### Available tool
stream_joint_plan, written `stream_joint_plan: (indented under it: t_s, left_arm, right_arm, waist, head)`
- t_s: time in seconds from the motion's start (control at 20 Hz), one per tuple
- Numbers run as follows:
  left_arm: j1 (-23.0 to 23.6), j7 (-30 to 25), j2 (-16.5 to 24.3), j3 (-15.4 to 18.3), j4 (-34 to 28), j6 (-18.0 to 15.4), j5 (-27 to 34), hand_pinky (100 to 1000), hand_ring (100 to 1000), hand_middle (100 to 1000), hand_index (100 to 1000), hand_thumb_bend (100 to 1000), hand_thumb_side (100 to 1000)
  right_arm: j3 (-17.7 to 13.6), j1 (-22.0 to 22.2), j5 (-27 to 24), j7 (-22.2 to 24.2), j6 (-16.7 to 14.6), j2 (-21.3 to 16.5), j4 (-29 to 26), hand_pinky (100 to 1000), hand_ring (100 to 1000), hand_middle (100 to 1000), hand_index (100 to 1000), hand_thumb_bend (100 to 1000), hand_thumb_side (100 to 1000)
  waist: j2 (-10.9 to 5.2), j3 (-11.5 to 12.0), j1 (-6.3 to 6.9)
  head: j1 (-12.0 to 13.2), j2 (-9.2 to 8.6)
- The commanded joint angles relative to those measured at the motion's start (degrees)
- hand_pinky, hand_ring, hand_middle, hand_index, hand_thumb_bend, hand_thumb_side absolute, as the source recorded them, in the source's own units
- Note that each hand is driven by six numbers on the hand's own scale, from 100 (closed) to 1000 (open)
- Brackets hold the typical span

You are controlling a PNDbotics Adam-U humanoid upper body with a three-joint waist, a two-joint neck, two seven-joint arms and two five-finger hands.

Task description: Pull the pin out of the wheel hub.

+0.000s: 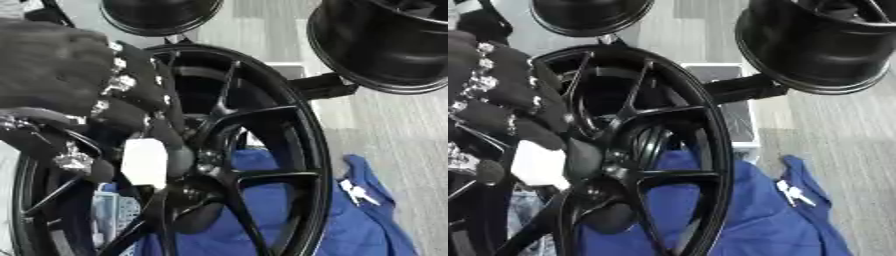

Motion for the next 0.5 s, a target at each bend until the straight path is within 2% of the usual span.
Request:
stream_joint_plan:
  t_s: [0.05,0.5]
  left_arm:
    - [-0.57,-1.54,0.87,0.02,-0.56,-1.81,-0.72,806,760,704,833,683,100]
    - [0.86,-3.06,1.89,0.34,-0.56,-3.85,-1.38,807,760,695,834,706,104]
  right_arm:
    - [-0.57,-0.58,-0.48,-0.48,-0.26,-1.69,-0.69,738,600,482,689,100,323]
    - [-0.33,-0.69,-1.23,-1.04,-0.73,-1.41,-0.69,736,598,481,688,100,336]
  waist:
    - [-0.89,-0.16,-0.07]
    - [-0.06,-0.25,-0.07]
  head:
    - [0.13,-1.10]
    - [-0.08,-1.60]
